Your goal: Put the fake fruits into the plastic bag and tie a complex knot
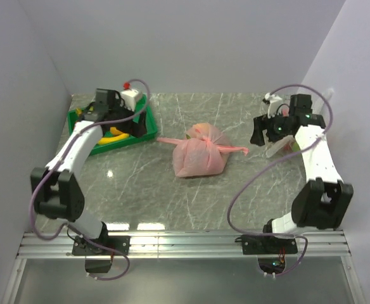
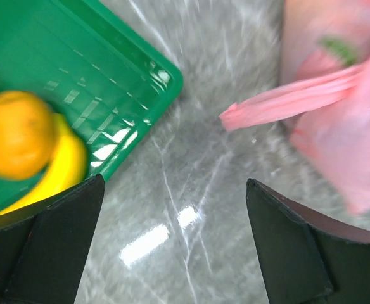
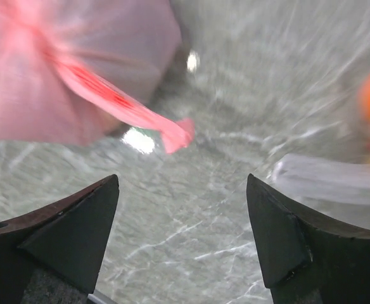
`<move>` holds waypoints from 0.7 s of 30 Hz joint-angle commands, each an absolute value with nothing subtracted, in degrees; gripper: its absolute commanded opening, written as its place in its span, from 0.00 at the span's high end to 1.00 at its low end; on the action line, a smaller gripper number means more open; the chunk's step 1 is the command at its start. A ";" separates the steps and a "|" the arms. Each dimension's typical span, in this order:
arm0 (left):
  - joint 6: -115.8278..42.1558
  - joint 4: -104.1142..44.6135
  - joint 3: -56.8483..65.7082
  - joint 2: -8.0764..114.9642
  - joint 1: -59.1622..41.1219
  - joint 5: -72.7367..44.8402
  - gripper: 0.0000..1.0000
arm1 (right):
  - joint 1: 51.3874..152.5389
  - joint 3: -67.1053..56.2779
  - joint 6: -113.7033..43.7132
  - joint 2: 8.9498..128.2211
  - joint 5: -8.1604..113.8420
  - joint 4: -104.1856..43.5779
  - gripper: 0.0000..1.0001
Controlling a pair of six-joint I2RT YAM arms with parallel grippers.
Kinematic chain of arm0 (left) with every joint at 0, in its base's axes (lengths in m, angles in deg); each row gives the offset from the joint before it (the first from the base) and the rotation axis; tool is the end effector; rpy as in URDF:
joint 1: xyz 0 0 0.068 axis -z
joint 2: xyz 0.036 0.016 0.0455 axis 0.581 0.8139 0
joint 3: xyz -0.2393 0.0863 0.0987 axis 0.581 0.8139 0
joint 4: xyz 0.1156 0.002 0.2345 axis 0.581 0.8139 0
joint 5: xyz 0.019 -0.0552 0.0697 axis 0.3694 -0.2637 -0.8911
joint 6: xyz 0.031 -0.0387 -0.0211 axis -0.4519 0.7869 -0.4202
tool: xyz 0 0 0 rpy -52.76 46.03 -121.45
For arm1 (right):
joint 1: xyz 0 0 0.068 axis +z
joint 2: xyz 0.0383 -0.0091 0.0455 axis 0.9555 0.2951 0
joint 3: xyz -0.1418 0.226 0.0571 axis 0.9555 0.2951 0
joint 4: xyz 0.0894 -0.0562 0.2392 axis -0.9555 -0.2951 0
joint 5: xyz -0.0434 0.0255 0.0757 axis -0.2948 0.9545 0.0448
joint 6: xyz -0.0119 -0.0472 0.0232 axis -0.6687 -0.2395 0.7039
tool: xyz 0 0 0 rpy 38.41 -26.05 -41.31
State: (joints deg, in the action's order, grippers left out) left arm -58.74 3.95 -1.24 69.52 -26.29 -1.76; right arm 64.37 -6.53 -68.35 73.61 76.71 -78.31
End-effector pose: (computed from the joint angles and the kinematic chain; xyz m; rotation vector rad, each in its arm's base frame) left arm 0.3481 -0.0692 0.3018 0.5656 2.2647 -0.4106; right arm 0.3083 -0.0271 0.3079 -0.5731 2.3566 0.4416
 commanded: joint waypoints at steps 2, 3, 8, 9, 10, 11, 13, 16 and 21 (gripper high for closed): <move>-51.85 9.35 -4.78 60.31 -30.24 3.27 0.01 | 63.70 -8.88 -61.26 65.03 80.61 -81.21 0.10; -50.45 10.14 -4.87 59.26 -30.42 3.02 0.01 | 63.70 -8.36 -60.19 63.02 80.88 -81.13 0.10; -48.86 11.91 -0.33 51.62 -30.69 1.52 0.01 | 63.78 -0.02 -51.32 54.86 80.89 -77.63 0.05; -48.86 11.47 1.52 50.30 -30.69 1.52 0.01 | 63.87 2.00 -50.00 53.52 80.80 -76.65 0.05; -48.59 10.68 3.37 47.50 -30.69 1.43 0.01 | 63.87 5.93 -48.85 52.12 80.62 -75.86 0.05; -46.85 10.41 6.95 46.34 -30.69 1.17 0.01 | 63.87 7.89 -47.97 49.32 80.27 -74.20 0.04; -45.96 10.15 10.14 43.27 -30.69 0.38 0.01 | 64.22 13.23 -46.82 46.76 80.09 -73.04 0.04; -46.22 9.53 16.46 39.75 -30.60 -1.20 0.01 | 65.88 16.60 -46.38 42.89 77.21 -71.98 0.03; -44.82 9.09 20.08 36.23 -30.60 -2.26 0.01 | 68.61 18.27 -45.77 40.86 76.58 -70.41 0.02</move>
State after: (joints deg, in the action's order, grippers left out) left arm -46.92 10.61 19.54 38.99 -30.77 -1.15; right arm 66.79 18.10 -47.35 43.05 77.97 -74.81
